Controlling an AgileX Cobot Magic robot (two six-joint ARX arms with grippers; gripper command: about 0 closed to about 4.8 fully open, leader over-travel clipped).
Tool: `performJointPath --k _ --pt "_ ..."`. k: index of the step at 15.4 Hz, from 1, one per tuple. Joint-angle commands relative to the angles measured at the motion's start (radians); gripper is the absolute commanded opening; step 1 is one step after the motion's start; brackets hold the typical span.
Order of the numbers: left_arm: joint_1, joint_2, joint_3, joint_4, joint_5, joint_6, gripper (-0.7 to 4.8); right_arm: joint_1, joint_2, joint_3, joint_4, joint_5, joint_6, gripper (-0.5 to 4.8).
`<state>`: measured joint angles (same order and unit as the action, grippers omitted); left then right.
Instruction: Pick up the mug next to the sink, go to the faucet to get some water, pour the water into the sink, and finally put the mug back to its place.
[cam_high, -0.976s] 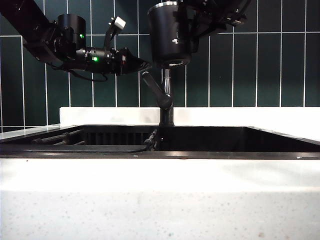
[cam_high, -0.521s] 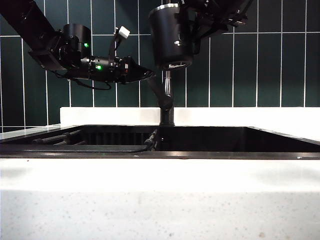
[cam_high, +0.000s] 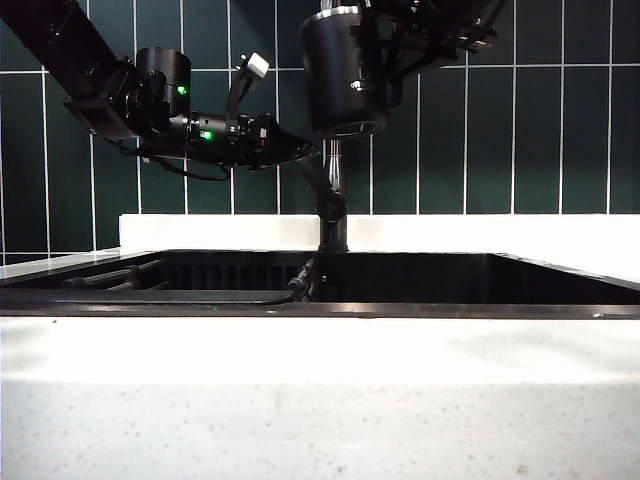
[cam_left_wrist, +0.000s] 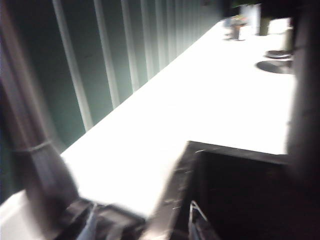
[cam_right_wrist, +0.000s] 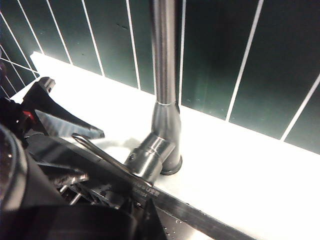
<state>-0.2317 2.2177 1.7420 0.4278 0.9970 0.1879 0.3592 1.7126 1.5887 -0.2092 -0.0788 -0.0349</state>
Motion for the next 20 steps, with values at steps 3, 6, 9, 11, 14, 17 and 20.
performJointPath --k 3,6,9,11,14,17,20 --pt "0.003 -0.006 0.001 -0.007 -0.132 0.026 2.33 0.002 -0.01 0.01 0.032 -0.006 0.005 -0.01" --pt "0.003 -0.006 0.001 -0.008 -0.133 0.026 2.33 0.002 -0.01 0.01 0.032 -0.006 0.005 -0.01" --pt "0.004 -0.006 0.001 -0.01 -0.134 0.025 2.33 0.002 -0.01 0.01 0.033 -0.019 0.005 -0.01" --pt "0.004 -0.006 0.001 -0.02 -0.148 0.025 2.33 0.002 -0.01 0.01 0.034 -0.066 0.013 -0.01" --pt "0.004 -0.006 0.001 -0.024 -0.148 0.026 2.33 0.002 -0.01 0.01 0.034 -0.084 0.013 -0.01" --pt "0.004 -0.006 0.001 -0.024 -0.148 0.026 2.33 0.002 -0.01 0.01 0.034 -0.084 0.012 -0.01" --pt "0.004 -0.006 0.001 -0.025 -0.172 0.025 2.33 0.002 -0.01 0.01 0.034 -0.084 0.012 -0.01"
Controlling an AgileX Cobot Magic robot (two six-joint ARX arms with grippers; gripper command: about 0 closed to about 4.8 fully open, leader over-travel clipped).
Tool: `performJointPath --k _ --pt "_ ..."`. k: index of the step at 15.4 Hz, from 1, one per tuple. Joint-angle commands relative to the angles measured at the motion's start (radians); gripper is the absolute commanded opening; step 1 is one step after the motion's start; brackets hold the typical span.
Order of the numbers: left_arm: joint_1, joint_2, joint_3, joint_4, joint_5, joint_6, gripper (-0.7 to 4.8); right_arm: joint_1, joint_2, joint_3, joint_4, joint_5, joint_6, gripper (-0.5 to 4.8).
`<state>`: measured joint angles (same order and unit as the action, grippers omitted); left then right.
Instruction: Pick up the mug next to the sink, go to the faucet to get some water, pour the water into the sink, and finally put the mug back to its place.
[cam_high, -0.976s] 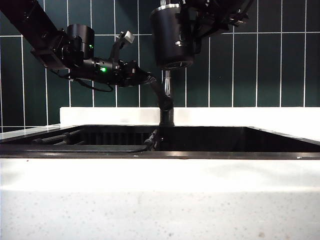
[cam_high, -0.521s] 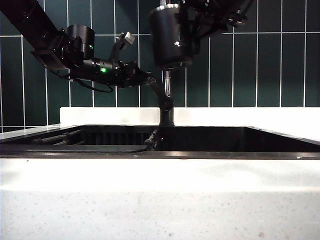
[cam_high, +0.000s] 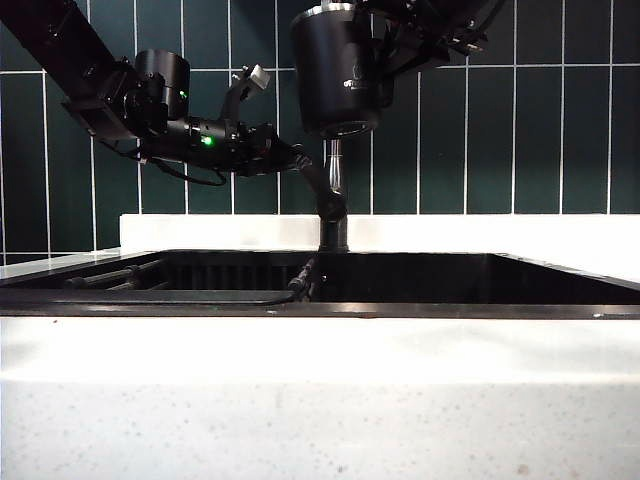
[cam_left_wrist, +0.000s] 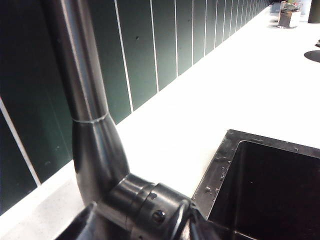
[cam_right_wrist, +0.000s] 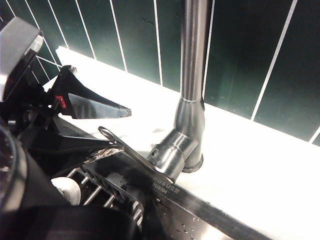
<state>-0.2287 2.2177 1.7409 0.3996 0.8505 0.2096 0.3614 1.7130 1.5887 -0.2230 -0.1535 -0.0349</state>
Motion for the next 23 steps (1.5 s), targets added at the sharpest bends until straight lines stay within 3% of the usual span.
performJointPath --k 1,2,5,6,8,11,13,14,16,18,21,23 --pt "0.005 -0.006 0.002 0.004 -0.026 0.003 2.33 0.0 -0.01 0.01 0.048 -0.009 0.012 -0.01" --pt "0.005 -0.006 0.002 0.006 -0.059 0.004 2.33 0.0 -0.01 0.01 0.048 -0.009 0.012 -0.01" --pt "0.005 -0.006 0.002 0.008 -0.353 0.002 2.33 0.0 -0.01 0.01 0.047 -0.009 0.012 -0.01" --pt "0.005 -0.006 0.002 0.009 -0.395 0.0 2.32 0.0 -0.01 0.01 0.047 -0.009 0.012 -0.01" --pt "0.006 -0.008 0.002 0.01 -0.348 -0.003 2.32 0.0 -0.01 0.01 0.045 -0.009 0.012 -0.01" --pt "0.004 -0.059 0.002 0.009 -0.09 -0.052 2.33 -0.005 -0.012 0.013 0.04 -0.002 -0.001 -0.01" --pt "0.004 -0.122 0.002 -0.03 -0.058 -0.148 2.28 -0.019 -0.014 0.025 0.024 0.004 -0.017 -0.01" --pt "0.004 -0.16 0.002 -0.073 -0.055 -0.193 1.67 -0.025 -0.02 0.025 0.023 0.027 -0.05 -0.01" --pt "0.004 -0.24 0.002 -0.211 -0.017 -0.203 0.74 -0.036 -0.035 0.025 0.014 0.09 -0.175 -0.01" --pt "0.004 -0.323 0.002 -0.406 -0.016 -0.19 0.55 -0.047 -0.049 0.025 0.006 0.172 -0.276 -0.01" --pt "0.004 -0.449 0.0 -0.798 -0.024 -0.038 -0.06 -0.045 -0.05 0.024 -0.044 0.286 -0.414 -0.01" --pt "-0.004 -0.514 -0.006 -1.028 -0.072 0.07 -0.06 -0.043 -0.051 0.024 -0.101 0.34 -0.455 -0.01"
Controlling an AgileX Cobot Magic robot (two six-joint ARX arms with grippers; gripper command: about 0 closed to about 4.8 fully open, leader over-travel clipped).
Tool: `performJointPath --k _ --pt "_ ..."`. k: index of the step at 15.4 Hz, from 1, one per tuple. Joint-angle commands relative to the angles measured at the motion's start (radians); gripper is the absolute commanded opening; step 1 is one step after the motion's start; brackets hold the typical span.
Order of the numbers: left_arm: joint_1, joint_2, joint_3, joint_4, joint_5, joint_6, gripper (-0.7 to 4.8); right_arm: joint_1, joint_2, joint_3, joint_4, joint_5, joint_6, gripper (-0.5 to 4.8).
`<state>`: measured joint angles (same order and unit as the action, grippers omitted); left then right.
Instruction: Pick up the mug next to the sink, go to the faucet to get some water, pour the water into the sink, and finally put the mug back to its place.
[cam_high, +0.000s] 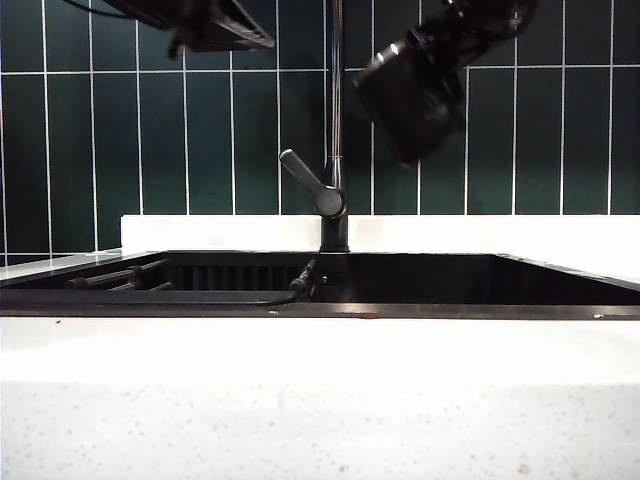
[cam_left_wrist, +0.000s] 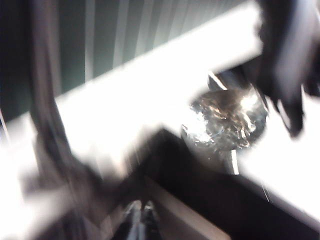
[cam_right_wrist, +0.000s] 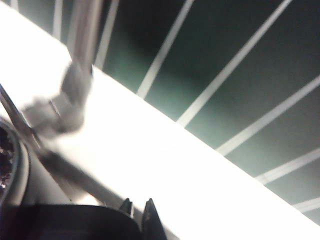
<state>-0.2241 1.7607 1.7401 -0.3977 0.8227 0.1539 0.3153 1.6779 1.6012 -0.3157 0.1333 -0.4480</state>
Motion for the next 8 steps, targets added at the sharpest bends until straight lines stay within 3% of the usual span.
performJointPath --k 1,2,8 --pt "-0.009 -0.084 -0.005 -0.336 -0.093 0.179 -0.06 0.003 -0.015 0.011 -0.043 0.077 -0.061 -0.01" --pt "-0.009 -0.11 -0.028 -0.373 -0.104 0.216 -0.06 0.003 -0.014 0.011 -0.071 0.09 -0.084 -0.01" --pt "-0.009 -0.367 -0.408 -0.173 -0.139 0.201 -0.06 0.003 -0.011 0.01 -0.099 0.185 -0.364 -0.01"
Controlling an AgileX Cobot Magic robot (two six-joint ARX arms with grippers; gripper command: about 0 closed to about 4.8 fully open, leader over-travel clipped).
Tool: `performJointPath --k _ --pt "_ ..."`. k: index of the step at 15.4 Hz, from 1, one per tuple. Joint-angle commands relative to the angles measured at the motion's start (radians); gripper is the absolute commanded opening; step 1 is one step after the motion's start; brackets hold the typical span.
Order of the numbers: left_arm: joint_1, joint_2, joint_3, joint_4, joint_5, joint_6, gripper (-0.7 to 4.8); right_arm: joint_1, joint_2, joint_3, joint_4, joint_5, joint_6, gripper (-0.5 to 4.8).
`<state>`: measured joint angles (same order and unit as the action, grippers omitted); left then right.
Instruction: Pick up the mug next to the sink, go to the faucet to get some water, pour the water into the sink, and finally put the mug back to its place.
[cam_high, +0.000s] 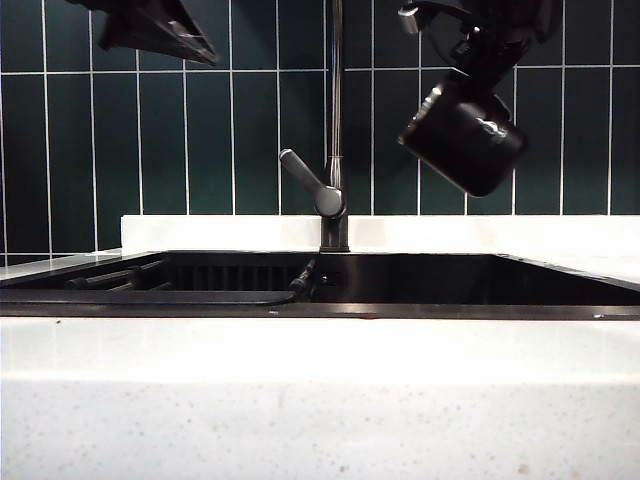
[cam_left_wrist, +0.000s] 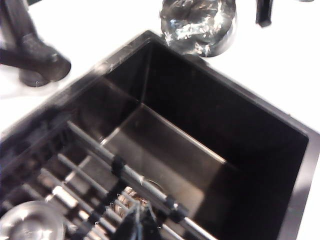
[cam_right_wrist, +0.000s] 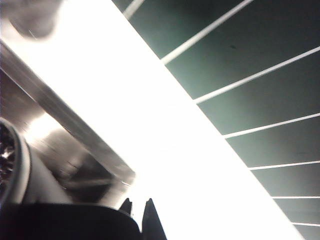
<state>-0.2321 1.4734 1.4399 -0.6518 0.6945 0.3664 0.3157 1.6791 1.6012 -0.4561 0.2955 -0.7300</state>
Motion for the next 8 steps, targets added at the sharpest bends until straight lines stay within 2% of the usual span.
performJointPath --k 1,5,7,8 --pt "-0.001 -0.132 -0.173 0.095 -0.023 -0.011 -0.06 0.003 -0.012 0.009 0.041 0.019 -0.087 -0.01" --pt "-0.001 -0.31 -0.355 0.145 -0.097 -0.044 -0.06 0.003 0.012 0.009 0.0 0.016 -0.248 -0.01" --pt "-0.001 -0.376 -0.421 0.16 -0.138 -0.108 -0.06 0.003 0.013 0.009 -0.058 -0.004 -0.361 -0.01" --pt "-0.001 -0.427 -0.485 0.217 -0.158 -0.192 -0.06 0.003 0.014 0.009 -0.071 -0.022 -0.4 -0.01"
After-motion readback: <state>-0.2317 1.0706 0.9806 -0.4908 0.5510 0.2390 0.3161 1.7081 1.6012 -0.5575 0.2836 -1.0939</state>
